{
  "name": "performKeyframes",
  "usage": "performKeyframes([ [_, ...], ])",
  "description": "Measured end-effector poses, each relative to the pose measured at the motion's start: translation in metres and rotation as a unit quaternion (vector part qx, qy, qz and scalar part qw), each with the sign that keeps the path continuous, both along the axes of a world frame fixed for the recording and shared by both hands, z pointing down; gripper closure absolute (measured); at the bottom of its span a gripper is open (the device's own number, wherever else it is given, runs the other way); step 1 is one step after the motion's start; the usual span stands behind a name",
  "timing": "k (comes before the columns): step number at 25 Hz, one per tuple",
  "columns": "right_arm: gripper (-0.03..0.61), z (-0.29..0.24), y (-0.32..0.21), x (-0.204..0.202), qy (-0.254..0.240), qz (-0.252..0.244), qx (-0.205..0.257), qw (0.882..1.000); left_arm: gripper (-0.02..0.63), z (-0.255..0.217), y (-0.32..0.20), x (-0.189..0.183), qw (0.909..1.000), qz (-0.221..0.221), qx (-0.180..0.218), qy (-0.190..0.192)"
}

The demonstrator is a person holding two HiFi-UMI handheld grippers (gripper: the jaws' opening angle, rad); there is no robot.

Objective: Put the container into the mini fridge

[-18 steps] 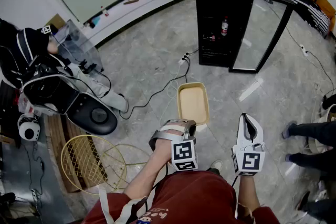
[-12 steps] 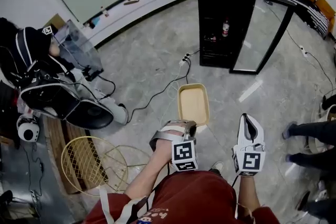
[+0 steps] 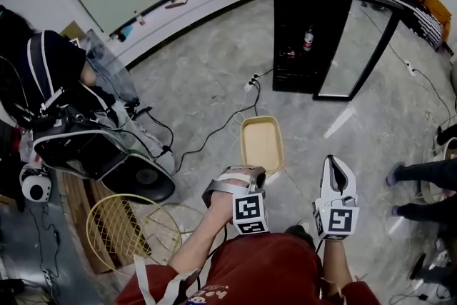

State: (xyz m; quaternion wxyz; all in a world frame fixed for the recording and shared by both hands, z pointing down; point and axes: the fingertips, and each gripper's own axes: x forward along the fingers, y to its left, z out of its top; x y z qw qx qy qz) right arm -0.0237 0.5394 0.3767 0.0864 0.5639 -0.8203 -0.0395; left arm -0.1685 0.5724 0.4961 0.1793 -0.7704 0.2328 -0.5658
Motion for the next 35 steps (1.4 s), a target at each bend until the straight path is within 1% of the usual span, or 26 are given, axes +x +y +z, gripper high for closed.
performKeyframes([
  [3,0.578,0.005,0.005,-0.006,0.002,0.009,-0.002,1.0,0.575,0.006,0.001,-0.006,1.0,0.009,-0.002,0.0],
  [8,0.578,0.01,0.009,0.0,0.002,0.028,-0.011,1.0,0.575,0.01,0.0,-0.005,0.9997,0.022,-0.007,0.003],
  [15,0.578,0.017,-0.013,0.009,-0.005,0.03,-0.016,0.999,0.575,0.017,-0.02,0.006,0.9996,0.026,-0.014,-0.001],
  [19,0.578,0.022,-0.038,0.022,-0.012,0.029,-0.018,0.999,0.575,0.017,-0.045,0.02,0.9996,0.024,-0.012,-0.005],
  [24,0.578,0.02,-0.086,0.041,-0.018,0.025,-0.02,0.999,0.575,0.012,-0.091,0.036,0.9997,0.018,-0.013,-0.008],
  [28,0.578,0.017,-0.125,0.067,-0.026,0.023,-0.018,0.999,0.575,0.008,-0.128,0.059,0.9998,0.012,-0.015,-0.009],
  [35,0.578,0.019,-0.179,0.118,-0.04,0.029,-0.015,0.999,0.575,0.006,-0.181,0.103,0.9995,0.012,-0.016,-0.024],
])
